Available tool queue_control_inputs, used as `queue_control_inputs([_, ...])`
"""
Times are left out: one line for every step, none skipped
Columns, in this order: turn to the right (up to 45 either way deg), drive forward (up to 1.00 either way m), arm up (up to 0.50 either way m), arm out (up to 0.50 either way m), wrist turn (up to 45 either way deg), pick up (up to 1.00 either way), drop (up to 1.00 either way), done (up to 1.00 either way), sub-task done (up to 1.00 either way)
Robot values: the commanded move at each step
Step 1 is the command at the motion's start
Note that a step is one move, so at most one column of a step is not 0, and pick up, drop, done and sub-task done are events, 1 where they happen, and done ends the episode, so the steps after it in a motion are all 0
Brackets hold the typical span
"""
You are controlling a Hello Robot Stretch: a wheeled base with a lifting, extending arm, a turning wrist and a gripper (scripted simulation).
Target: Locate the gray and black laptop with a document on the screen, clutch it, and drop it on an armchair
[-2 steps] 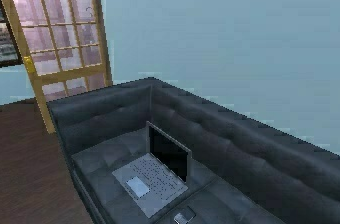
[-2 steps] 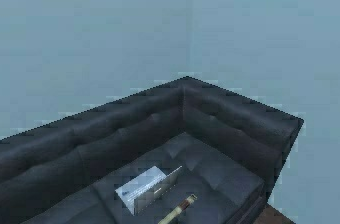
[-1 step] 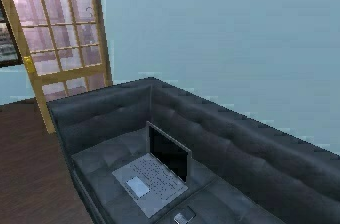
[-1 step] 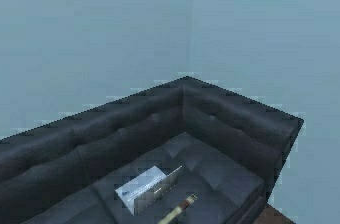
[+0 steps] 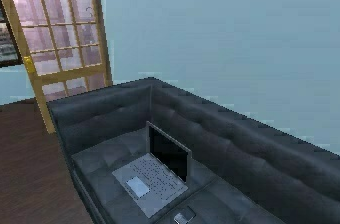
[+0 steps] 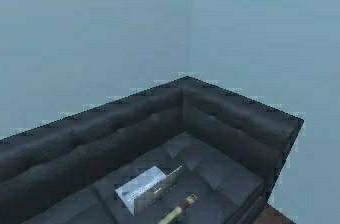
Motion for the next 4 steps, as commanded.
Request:
queue_control_inputs([0.0,0.00,0.00,0.28,0.0,0.00,0.00,0.00,0.00])
queue_control_inputs([0.0,0.00,0.00,0.00,45.0,0.00,0.00,0.00,0.00])
queue_control_inputs([0.0,0.00,0.00,0.00,45.0,0.00,0.00,0.00,0.00])
queue_control_inputs([0.0,0.00,0.00,0.00,45.0,0.00,0.00,0.00,0.00])
